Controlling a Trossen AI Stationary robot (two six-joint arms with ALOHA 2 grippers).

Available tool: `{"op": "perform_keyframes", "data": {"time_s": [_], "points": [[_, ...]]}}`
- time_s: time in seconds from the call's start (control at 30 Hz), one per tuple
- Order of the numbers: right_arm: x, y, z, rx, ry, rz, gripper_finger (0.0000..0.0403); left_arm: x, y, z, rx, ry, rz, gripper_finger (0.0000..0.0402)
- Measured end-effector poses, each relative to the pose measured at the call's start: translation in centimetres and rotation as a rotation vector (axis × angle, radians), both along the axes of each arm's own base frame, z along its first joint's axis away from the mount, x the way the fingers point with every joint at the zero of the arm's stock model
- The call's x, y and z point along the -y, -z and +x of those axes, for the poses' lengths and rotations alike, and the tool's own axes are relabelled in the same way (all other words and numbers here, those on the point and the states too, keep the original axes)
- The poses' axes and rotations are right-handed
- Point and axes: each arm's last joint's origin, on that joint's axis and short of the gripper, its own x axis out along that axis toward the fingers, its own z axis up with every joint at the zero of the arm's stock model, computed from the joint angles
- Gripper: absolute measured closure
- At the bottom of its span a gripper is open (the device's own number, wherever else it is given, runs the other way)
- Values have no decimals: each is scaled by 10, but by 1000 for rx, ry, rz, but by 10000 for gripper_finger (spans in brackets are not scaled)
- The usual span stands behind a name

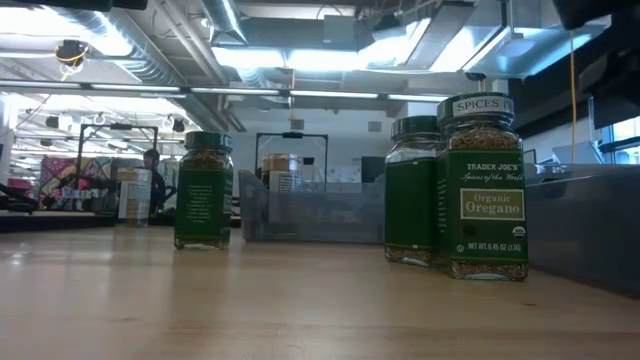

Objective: Sort spices by type
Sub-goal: Adjust the green seasoning bottles

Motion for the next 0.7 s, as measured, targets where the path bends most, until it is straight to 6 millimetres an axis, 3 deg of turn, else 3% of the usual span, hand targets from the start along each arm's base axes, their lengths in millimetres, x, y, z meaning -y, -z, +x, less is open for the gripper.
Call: {"op": "perform_keyframes", "data": {"time_s": [0.37, 0.7], "points": [[-3, 11, 4, 4, 1, -25, 70, 0, 0, 0, 0, 0, 0, 139], [3, 3, 3, 21, 31, -158, 70, -3, 0, 3, -1, -14, 1, 139]]}}
